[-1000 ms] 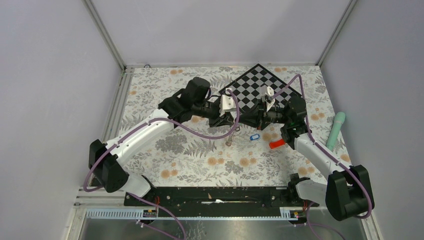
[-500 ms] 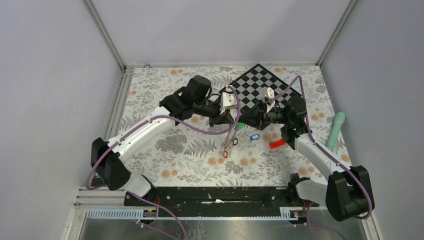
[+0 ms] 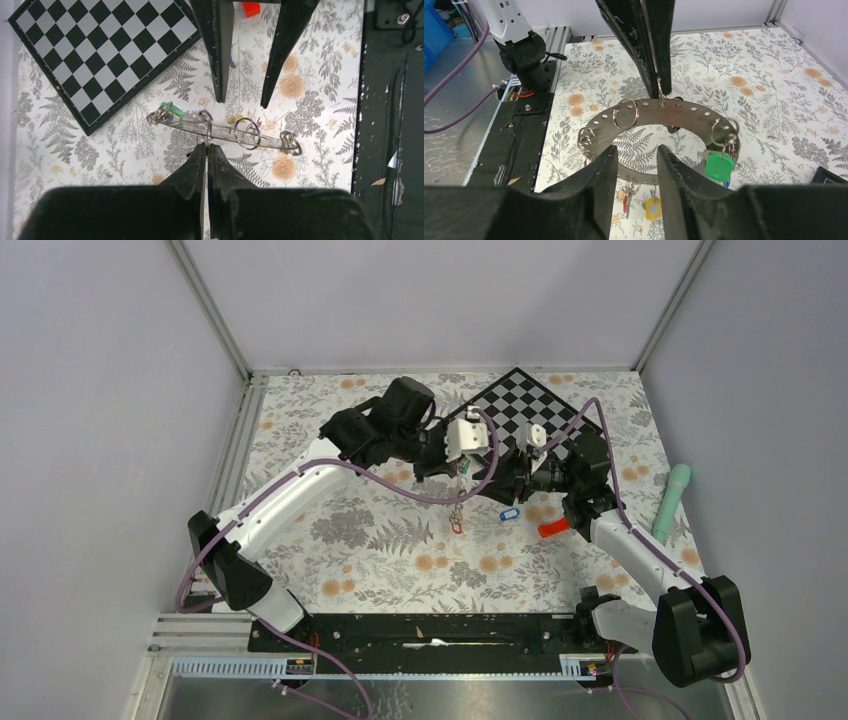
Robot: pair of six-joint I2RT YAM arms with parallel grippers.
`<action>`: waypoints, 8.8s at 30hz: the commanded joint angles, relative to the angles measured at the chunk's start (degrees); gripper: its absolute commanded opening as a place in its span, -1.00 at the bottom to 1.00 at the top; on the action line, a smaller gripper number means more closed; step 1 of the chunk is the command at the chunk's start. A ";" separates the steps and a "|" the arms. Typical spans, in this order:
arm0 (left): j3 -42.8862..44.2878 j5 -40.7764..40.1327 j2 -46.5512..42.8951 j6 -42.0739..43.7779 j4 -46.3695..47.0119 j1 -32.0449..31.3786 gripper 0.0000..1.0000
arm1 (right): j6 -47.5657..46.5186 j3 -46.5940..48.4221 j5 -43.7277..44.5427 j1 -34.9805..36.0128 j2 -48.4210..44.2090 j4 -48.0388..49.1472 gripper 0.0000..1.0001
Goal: Put the keys on the keyring
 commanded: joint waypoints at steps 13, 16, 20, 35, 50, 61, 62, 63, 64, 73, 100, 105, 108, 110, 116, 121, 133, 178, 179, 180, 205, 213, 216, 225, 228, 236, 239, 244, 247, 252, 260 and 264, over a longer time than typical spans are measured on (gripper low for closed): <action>16.97 -25.01 10.32 8.85 -24.62 -8.11 -1.00 | -2.46 -3.13 -0.19 -0.25 -0.71 3.42 -0.10; 19.22 -26.43 11.92 9.10 -27.92 -8.76 -1.00 | -2.49 -3.71 0.31 -0.25 -0.31 4.33 -0.10; 20.00 -29.22 12.88 10.35 -31.03 -9.52 -1.00 | -3.14 -4.41 1.45 -0.25 -0.01 4.77 -0.10; 20.70 -31.03 14.08 12.35 -34.56 -10.53 -1.00 | -4.78 -5.57 3.74 -0.25 1.74 4.67 -0.10; 16.14 -11.85 8.12 8.74 -21.26 -8.28 -1.00 | 12.05 -8.51 1.73 -0.16 2.73 23.77 -0.07; 16.26 -8.86 9.33 6.09 -19.43 -8.15 -1.00 | 18.30 -7.33 2.98 1.69 3.39 29.83 -0.07; 16.27 -8.68 9.44 6.06 -19.38 -8.19 -1.00 | 18.33 -7.32 2.96 1.88 3.54 29.86 -0.07; 16.25 -8.62 9.59 5.97 -19.28 -8.14 -1.00 | 18.32 -7.19 2.88 2.16 3.65 29.81 -0.08; 16.26 -8.66 9.68 5.91 -19.27 -8.20 -1.00 | 18.33 -7.10 2.86 2.39 3.67 29.78 -0.08; 16.54 -8.32 10.44 5.65 -19.17 -8.14 -1.00 | 18.40 -6.30 2.95 3.36 3.89 29.52 -0.18; 15.55 -2.72 8.53 6.21 -17.90 -4.74 -0.34 | 19.81 -3.25 2.36 3.54 2.66 29.50 -1.00; 7.68 8.87 1.39 7.39 -8.87 2.44 0.17 | 27.29 -2.12 2.24 2.03 2.35 36.32 -1.00; -0.20 13.13 -3.26 5.10 0.84 5.12 0.33 | 31.64 -1.46 2.61 1.67 2.74 39.75 -1.00; -3.85 14.55 -5.30 3.75 6.36 5.58 0.34 | 33.23 -1.45 2.89 1.52 2.98 41.31 -1.00; -8.92 20.99 -7.93 -2.21 14.38 6.93 0.26 | 34.72 -1.92 3.59 0.90 3.09 42.61 -1.00; -15.87 24.78 -10.46 -7.37 24.30 7.16 0.18 | 36.93 -2.28 4.25 0.72 3.43 44.93 -1.00; -17.85 28.98 -8.92 -14.52 30.97 7.64 0.01 | 37.30 -3.31 4.97 0.73 4.08 45.77 -1.00; -15.15 30.25 -6.06 -15.31 29.27 7.68 -1.00 | 31.35 -4.12 5.97 0.63 3.74 38.53 -0.87; -14.67 28.87 -6.35 -13.71 26.56 7.68 -1.00 | 30.68 -4.06 5.97 0.56 3.51 37.95 -0.75; -14.07 27.53 -6.48 -11.66 24.31 7.68 -1.00 | 30.02 -4.18 5.97 0.48 3.28 37.45 -0.63; -8.39 14.89 -6.33 4.20 7.03 7.15 -1.00 | 23.05 -1.83 -2.44 0.24 3.31 29.18 0.04; -2.50 6.47 -3.83 8.75 -0.80 3.50 -1.00 | 22.36 -0.59 -1.65 0.28 4.18 27.67 0.06; 0.07 3.83 -2.46 8.93 -3.15 1.83 -1.00 | 22.59 -0.47 -1.56 0.36 4.07 27.87 0.06; 9.50 -7.43 3.74 8.38 -12.56 -4.23 -1.00 | 20.30 -1.35 -1.36 1.06 3.61 26.00 0.05; 12.21 -11.37 5.13 7.59 -14.98 -6.26 -1.00 | 19.08 -1.87 -1.27 1.07 3.49 25.11 0.05; 20.51 -21.23 9.48 7.67 -23.31 -11.82 -1.00 | 14.81 -3.24 -0.39 1.20 3.28 22.21 0.04; 24.16 -24.01 11.80 7.84 -27.41 -13.11 -1.00 | 14.40 -3.53 -0.22 1.16 3.39 22.00 0.02; 26.98 -32.18 14.10 9.13 -32.11 -14.95 -1.00 | 12.77 -4.37 -0.83 1.15 3.41 20.79 0.03; 27.01 -34.73 14.71 9.44 -34.36 -15.32 -1.00 | 11.45 -4.87 -1.07 1.15 3.16 19.92 0.03; 25.93 -39.27 15.77 9.08 -35.87 -16.14 -1.00 | 10.95 -5.06 -1.46 1.15 3.82 19.66 0.03; 25.34 -32.66 13.77 8.79 -30.93 -16.32 -1.00 | 10.99 -5.40 -0.86 1.73 4.30 20.36 0.02; 24.20 -26.15 12.02 7.78 -27.20 -16.10 -1.00 | 11.77 -5.43 -0.57 2.25 4.35 21.29 0.02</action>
